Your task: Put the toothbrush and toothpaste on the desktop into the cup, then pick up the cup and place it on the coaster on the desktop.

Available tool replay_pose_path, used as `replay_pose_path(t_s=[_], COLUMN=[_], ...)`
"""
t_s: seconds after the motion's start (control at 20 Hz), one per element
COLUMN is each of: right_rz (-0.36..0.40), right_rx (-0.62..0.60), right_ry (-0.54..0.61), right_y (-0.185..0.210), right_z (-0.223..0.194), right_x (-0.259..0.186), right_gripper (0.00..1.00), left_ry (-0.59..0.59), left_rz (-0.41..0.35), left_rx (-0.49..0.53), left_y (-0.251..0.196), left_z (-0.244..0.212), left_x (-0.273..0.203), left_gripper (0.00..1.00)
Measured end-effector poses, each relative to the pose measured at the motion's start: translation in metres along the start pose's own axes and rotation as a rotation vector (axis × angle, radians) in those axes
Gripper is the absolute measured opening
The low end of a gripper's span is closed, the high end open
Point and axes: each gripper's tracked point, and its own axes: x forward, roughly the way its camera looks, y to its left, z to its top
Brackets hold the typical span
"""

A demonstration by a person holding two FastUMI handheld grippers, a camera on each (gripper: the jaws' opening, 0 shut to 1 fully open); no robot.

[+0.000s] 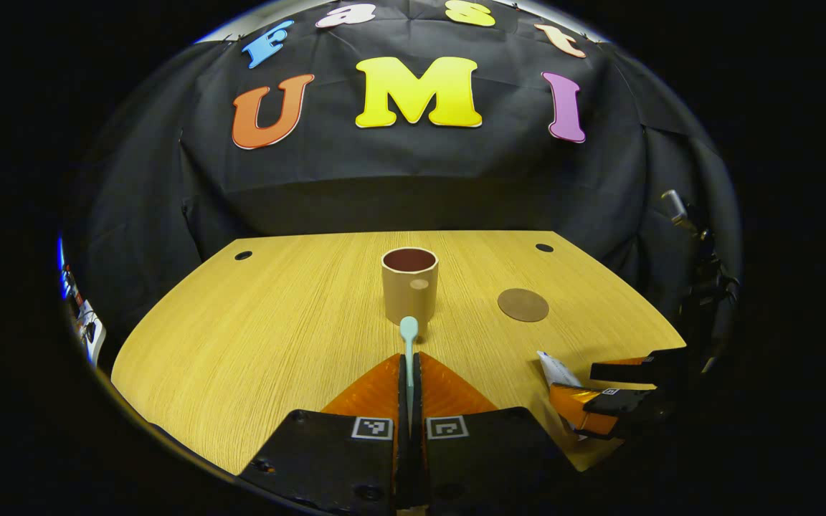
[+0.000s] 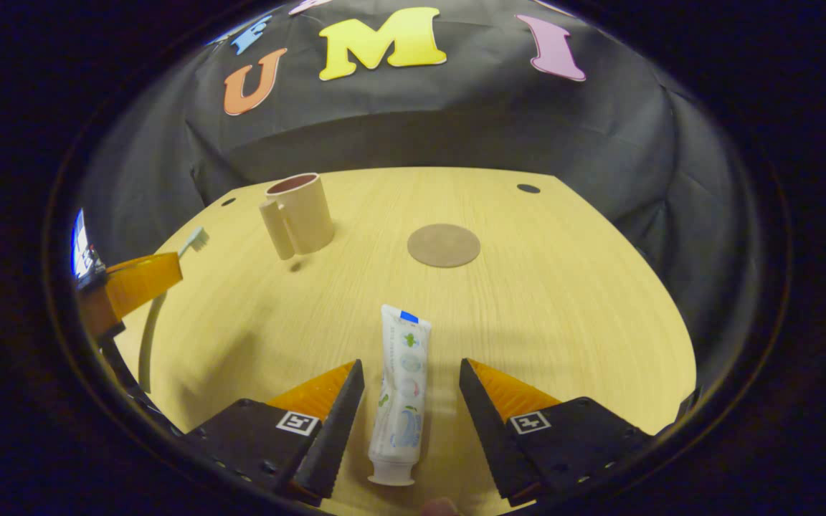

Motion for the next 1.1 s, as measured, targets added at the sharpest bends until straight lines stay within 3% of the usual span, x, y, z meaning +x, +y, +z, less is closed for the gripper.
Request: replay_pose_path(t_s=[0.2, 0.25, 0.55, 1.05, 1.1], right_rz=[0.011, 0.012, 0.002, -0.008, -0.006], right_rx=[0.005, -0.002, -0.007, -0.055, -0.061], right_ry=[0.034, 0.032, 0.009, -0.145, -0.165], right_y=[0.001, 0.003, 0.002, -0.007, -0.007], right_z=[-0.008, -0.007, 0.006, 0.081, 0.089], right_x=[0.007, 0.011, 0.007, -0.024, -0.027], right_gripper=[0.66, 0.49, 0.23, 0.22, 0.12], left_ry=[-0.027, -0.031, -0.082, -0.256, -0.273], left_rz=[0.0, -0.002, -0.006, 0.007, 0.009], left_rx=[-0.008, -0.015, -0.026, -0.049, -0.05], left_y=[0.0, -0.001, -0.001, 0.011, 0.015], left_z=[0.009, 0.011, 0.035, 0.114, 0.122], left_x=[0.0, 0.001, 0.009, 0.047, 0.052], left_gripper=[0.03, 0.03, 0.03, 0.03, 0.03])
